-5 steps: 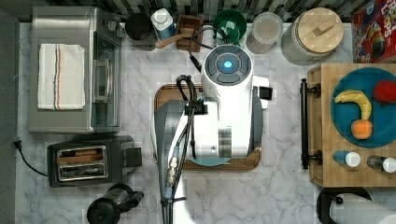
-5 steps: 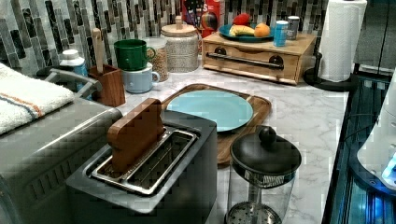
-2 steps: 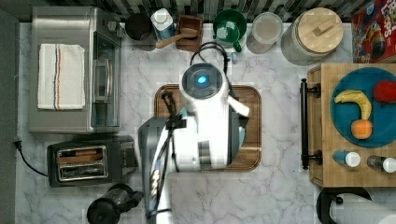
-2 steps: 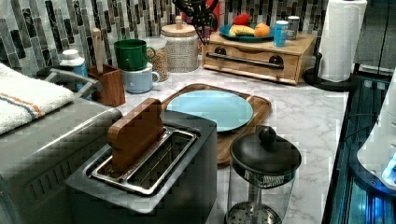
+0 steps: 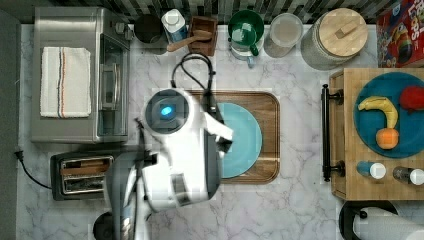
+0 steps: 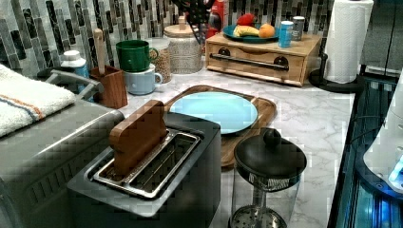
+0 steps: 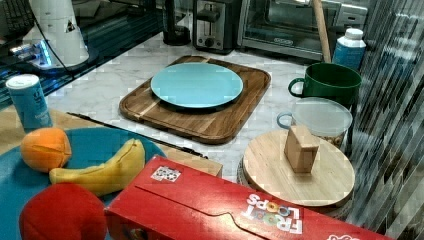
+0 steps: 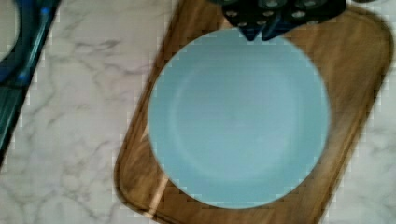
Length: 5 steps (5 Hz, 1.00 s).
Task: Pick up the toast.
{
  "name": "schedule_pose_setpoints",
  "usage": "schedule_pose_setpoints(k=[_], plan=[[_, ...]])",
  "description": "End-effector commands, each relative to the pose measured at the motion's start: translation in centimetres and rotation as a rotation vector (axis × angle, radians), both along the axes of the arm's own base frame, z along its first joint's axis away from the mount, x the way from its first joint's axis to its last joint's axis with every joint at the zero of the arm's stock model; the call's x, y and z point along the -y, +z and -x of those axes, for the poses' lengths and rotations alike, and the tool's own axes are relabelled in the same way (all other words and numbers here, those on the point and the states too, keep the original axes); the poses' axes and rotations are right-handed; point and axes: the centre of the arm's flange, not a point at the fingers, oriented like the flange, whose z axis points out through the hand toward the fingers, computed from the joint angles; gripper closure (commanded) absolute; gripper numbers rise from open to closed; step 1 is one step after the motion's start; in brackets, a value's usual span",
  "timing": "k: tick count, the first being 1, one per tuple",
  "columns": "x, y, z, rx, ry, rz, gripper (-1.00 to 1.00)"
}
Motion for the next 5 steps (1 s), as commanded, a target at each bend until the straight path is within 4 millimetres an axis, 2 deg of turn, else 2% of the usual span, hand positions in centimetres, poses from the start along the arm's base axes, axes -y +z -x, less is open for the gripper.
schedule_pose_setpoints(k=[1,3,4,5], plan=[[-11.0,6.3,4.3,0.105,-0.120,-0.055,-1.00],[-14.4,6.5,4.5,0.065,-0.121,-0.149,-1.00],[-16.6,7.4,4.6,0.060,-0.128,-0.208,-1.00],[-19.6,6.8,5.7,0.081,-0.148,-0.231,-1.00]])
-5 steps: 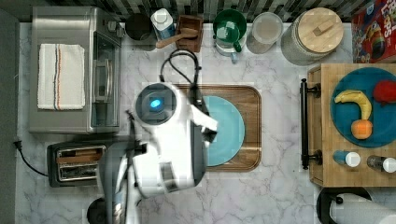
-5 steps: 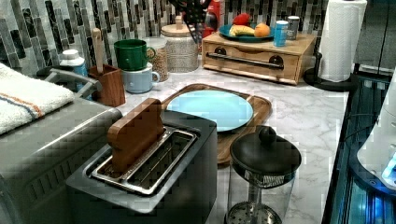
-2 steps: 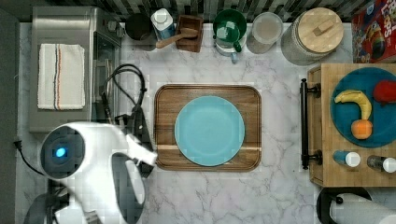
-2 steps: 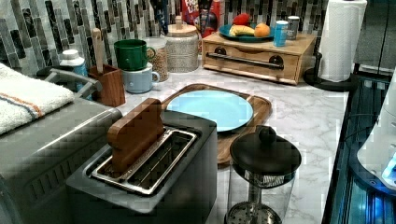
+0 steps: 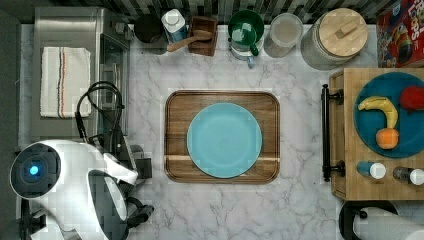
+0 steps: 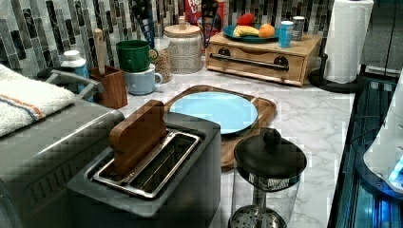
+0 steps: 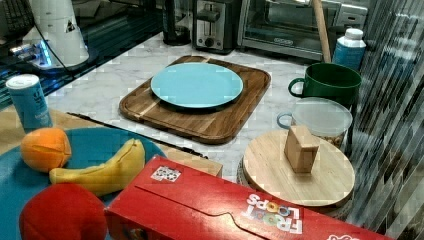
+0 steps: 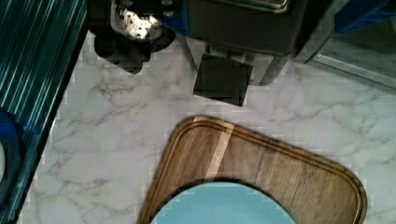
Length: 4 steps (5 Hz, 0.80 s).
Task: Pick up the toast.
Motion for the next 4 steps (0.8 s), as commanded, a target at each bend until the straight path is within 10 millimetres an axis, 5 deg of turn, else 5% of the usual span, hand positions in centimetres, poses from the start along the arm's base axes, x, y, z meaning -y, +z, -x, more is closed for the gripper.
schedule_pose_setpoints(k=[1,4], plan=[[-6.4,3.7,-0.6,0.061,-0.161,-0.119,-1.00],[-15.1,2.1,1.3,-0.005,-0.270,-0.127,-1.00]])
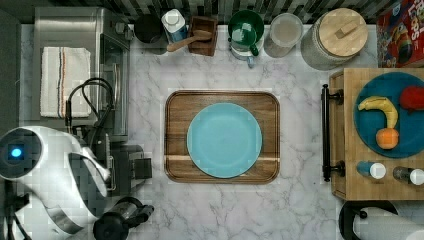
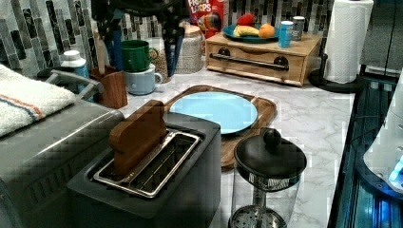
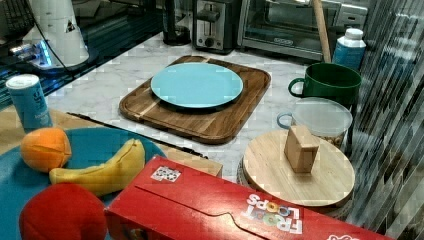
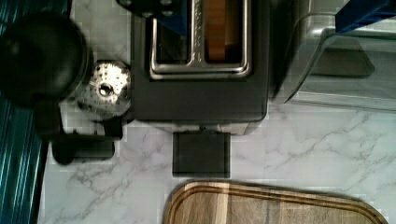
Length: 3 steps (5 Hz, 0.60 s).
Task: Pick up the toast.
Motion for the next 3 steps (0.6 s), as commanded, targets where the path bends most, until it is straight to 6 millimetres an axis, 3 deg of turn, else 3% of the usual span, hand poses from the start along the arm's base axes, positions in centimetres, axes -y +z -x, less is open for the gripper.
schedule_pose_setpoints(k=[1,2,3], plan=[[-9.9,2.1,4.9,0.019,0.031,-0.076,-1.00],[-9.9,-0.5,6.6,-0.019,0.051,-0.097,-1.00],[-10.4,-1.9,7.3,-0.040,0.002,-0.102,-0.81]])
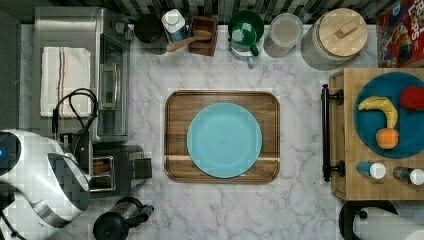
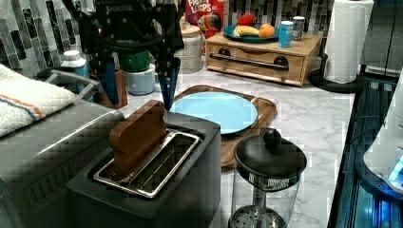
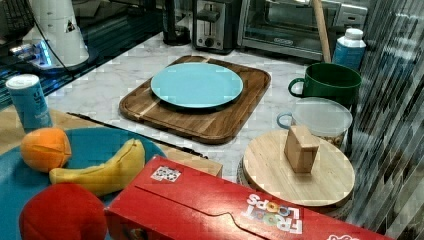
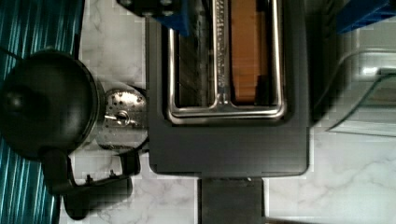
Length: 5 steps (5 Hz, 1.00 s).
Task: Pick up the toast.
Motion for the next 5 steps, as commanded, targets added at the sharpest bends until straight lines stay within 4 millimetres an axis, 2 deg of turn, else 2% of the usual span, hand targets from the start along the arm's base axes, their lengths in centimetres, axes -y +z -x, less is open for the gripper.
schedule_pose_setpoints(k=[1,3,4,5], plan=[[-6.7,1.6,4.6,-0.009,-0.027,-0.083,1.00],[-6.7,3.4,2.8,-0.024,-0.092,-0.102,1.00],[-6.0,4.4,1.7,-0.035,-0.076,-0.111,1.00],[-4.0,5.7,0.9,-0.014,0.006,-0.170,1.00]])
